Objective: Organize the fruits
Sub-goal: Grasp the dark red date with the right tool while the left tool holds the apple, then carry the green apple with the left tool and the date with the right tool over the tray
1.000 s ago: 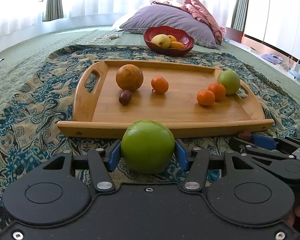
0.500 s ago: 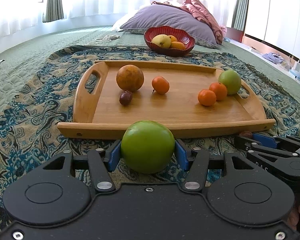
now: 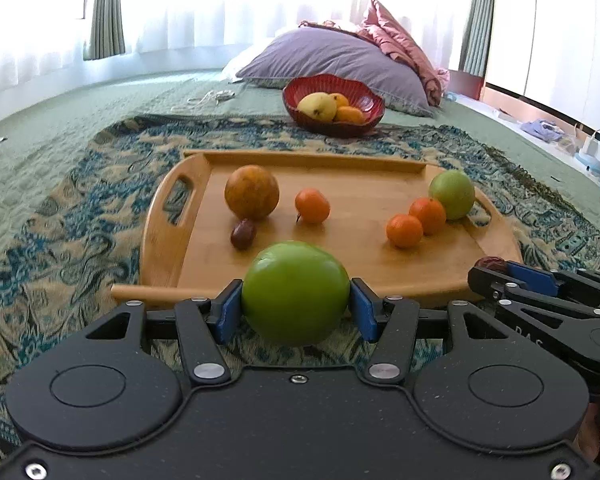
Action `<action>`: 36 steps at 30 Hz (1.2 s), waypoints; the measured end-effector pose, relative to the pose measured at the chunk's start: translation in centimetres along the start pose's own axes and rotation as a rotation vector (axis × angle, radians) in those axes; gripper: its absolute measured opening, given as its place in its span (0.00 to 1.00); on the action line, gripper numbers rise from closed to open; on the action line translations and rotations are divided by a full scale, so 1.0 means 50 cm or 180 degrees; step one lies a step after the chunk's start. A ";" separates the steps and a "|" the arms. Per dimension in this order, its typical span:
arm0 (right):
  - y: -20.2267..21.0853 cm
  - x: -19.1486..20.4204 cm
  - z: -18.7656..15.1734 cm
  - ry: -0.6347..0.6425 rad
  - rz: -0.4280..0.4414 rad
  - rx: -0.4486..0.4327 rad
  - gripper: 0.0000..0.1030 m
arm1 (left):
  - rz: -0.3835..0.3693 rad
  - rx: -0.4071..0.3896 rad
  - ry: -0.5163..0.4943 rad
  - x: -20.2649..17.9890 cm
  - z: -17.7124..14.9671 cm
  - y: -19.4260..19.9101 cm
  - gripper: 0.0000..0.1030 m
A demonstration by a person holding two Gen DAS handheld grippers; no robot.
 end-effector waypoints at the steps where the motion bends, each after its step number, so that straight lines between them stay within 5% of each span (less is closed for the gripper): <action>1: -0.002 0.000 0.005 -0.0003 -0.0001 -0.0010 0.33 | -0.0002 -0.0015 -0.0003 -0.002 0.006 -0.001 0.52; 22: -0.058 0.012 0.081 0.0047 0.0095 -0.0052 0.33 | -0.0023 -0.0076 -0.0041 -0.009 0.103 -0.054 0.52; 36: -0.162 -0.023 0.211 -0.0038 0.0270 0.0136 0.33 | -0.0077 0.0215 0.0093 0.059 0.248 -0.184 0.52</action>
Point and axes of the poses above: each gripper's, at about its wrist camera, not at the fingertips, and y roughly against the way its jaws point, x to its left, z to its top, the point moved 6 cm from there along -y, roughly the way its jaws point, and after that the axes turned 4 degrees about z, right-handed, at the moved point
